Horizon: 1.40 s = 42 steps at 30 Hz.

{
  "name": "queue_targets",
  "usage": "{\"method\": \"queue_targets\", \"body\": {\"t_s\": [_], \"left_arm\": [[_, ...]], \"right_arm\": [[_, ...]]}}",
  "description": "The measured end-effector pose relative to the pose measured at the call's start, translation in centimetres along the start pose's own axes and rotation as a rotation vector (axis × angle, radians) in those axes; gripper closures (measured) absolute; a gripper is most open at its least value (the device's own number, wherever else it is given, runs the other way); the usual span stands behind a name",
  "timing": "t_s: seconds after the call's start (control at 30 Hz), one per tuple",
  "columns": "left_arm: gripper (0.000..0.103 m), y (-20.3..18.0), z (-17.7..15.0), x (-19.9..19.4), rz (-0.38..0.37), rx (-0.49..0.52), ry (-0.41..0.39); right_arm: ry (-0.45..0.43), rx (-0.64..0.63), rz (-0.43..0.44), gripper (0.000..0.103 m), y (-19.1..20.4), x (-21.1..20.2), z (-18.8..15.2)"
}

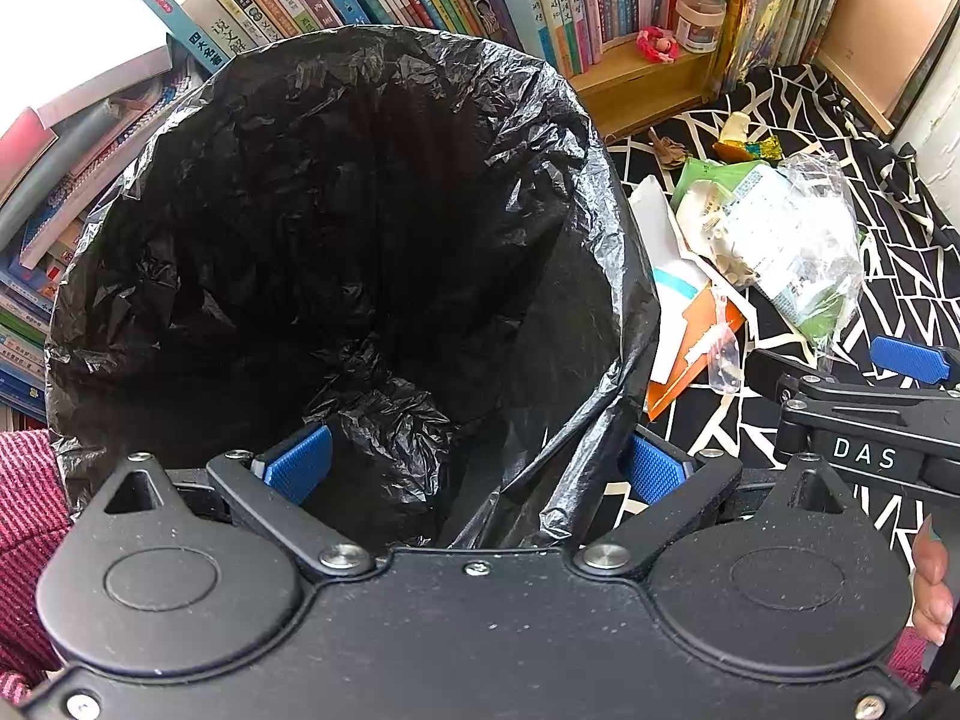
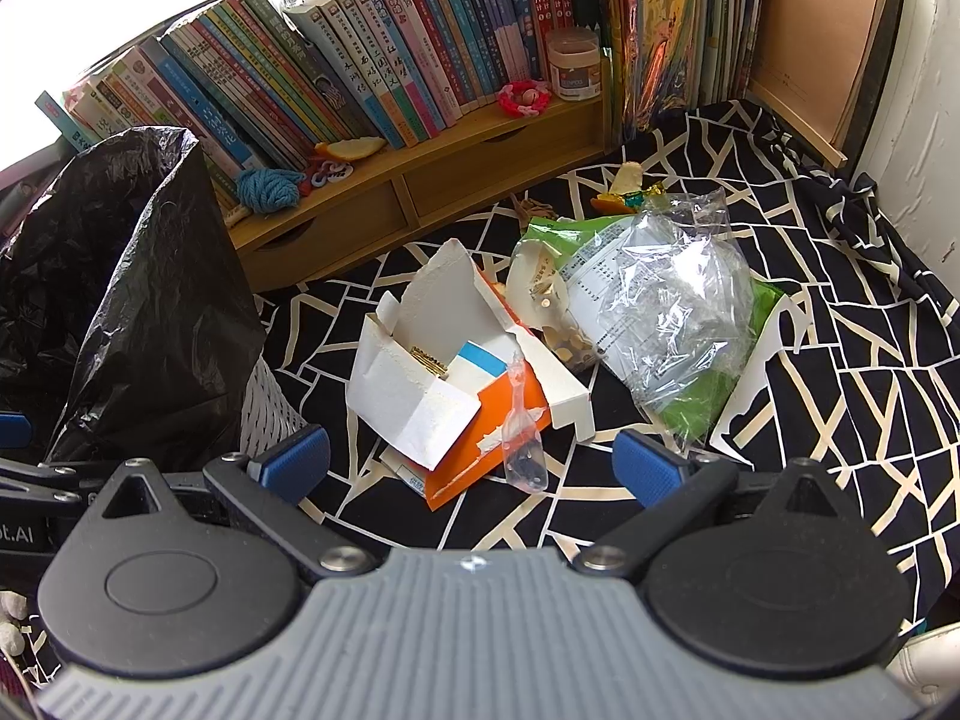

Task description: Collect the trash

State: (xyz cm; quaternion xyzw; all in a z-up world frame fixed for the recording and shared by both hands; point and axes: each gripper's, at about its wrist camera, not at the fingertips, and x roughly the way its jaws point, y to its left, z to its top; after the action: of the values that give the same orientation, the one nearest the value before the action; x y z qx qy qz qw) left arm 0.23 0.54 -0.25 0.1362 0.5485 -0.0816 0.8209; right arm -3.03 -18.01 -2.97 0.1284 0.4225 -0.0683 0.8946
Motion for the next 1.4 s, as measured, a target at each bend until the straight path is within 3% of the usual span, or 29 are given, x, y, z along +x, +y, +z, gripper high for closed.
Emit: {"method": "queue_targets", "body": {"t_s": [0.87,1.07,1.27,1.4], "left_arm": [[0.002,0.3,-0.1,0.1,0.008,-0.012,-0.001],[0.002,0.5,-0.1,0.0,0.006,-0.015,-0.004],[0.002,1.2,-0.4,-0.8,-0.017,-0.006,-0.054],[0.003,1.3,-0.6,-1.7,-0.041,0.029,-0.114]], "right_arm": [[0.001,0.01,-0.025,0.0,0.0,0.7,0.1],[-0.056,0.007,-0.064,0.0,0.0,0.7,0.0],[-0.101,0.013,-0.129,0.0,-0.2,1.4,0.1],[-0.106,0.017,-0.116,0.0,-0.1,2.1,0.0]]}}
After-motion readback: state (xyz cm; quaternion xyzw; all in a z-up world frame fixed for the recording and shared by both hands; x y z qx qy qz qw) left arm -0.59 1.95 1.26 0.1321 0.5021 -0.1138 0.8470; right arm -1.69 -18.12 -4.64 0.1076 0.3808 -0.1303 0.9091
